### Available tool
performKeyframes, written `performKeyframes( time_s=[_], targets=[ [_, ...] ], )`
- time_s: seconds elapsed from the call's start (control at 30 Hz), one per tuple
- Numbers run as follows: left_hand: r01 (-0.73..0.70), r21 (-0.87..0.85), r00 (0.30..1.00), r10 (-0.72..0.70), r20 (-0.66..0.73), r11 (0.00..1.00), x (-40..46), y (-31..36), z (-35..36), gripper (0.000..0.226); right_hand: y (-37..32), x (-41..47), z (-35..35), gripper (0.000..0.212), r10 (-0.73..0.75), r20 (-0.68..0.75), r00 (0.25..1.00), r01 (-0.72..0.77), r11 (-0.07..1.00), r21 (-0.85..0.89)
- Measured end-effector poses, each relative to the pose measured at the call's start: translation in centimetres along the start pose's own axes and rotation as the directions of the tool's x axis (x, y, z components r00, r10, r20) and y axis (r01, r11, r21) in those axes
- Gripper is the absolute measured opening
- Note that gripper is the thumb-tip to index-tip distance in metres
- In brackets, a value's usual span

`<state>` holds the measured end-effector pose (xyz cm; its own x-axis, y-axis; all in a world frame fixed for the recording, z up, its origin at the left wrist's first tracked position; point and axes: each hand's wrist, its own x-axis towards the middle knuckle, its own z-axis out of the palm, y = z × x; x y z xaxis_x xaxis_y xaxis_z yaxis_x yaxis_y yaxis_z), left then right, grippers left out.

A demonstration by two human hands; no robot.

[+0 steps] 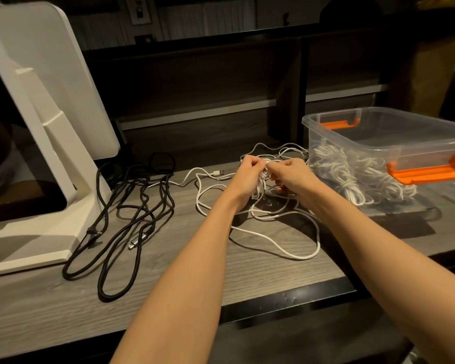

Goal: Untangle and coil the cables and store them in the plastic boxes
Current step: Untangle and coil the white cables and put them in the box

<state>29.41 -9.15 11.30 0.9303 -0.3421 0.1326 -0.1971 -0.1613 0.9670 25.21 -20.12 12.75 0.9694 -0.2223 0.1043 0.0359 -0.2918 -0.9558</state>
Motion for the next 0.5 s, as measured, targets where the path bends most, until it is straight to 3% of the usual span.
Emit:
performKeyframes(
  time_s=[0.27,0.5],
  targets=[
    [-0.131,0.092,0.991,0.129,0.027,0.987,-0.42,0.18,-0.33,0.007,0.67,0.4,-0.54,0.025,0.052,0.012,0.999,-0.053,0.991,0.12],
    [-0.274,0.32,0.959,0.281,0.024,0.907,-0.72,-0.29,-0.3,0.034,0.66,0.63,-0.73,0.017,0.134,0.01,0.991,-0.132,0.949,0.285]
  ],
)
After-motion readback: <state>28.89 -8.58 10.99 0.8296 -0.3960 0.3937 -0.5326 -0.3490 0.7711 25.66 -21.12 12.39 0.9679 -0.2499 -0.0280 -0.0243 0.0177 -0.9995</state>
